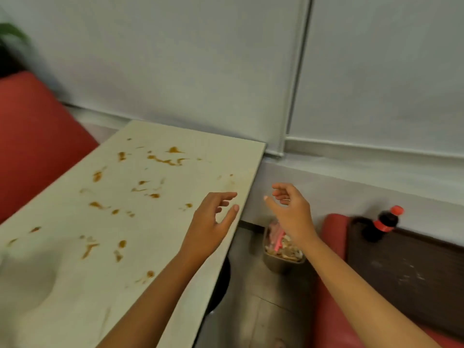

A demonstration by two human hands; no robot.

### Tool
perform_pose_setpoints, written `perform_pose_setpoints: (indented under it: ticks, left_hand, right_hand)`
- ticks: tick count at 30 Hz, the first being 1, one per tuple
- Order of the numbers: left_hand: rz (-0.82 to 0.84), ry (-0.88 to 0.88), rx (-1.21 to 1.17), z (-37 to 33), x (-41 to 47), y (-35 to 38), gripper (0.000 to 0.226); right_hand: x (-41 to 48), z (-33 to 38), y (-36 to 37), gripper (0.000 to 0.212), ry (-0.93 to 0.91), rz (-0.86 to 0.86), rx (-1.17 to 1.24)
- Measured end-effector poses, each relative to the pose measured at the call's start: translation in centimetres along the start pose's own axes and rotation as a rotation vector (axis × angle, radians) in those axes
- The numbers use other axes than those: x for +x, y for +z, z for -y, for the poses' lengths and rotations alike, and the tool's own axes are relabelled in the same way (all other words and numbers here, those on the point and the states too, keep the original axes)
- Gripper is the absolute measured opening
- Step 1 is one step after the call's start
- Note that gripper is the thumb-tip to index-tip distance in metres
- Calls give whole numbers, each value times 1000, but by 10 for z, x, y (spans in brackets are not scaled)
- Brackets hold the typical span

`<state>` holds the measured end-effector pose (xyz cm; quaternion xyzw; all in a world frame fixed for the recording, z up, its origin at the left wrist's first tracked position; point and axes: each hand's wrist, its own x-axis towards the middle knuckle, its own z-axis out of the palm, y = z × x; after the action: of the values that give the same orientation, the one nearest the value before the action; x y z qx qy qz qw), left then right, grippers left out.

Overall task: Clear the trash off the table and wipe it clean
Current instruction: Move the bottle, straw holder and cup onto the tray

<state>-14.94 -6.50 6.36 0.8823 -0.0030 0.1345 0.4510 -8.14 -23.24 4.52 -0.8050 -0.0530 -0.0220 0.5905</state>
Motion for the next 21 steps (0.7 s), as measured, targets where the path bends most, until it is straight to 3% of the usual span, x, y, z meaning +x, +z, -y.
perform_pose_setpoints:
  ticks: [10, 21]
  left_hand:
    - [-243, -209, 116, 41, -138, -138, 19]
    - [-529, -393, 231, 56, -271, -221, 26]
  right_hand:
    - [-90, 84, 152, 19, -140, 421, 28]
    - [-179, 116, 255, 26, -192, 822, -41]
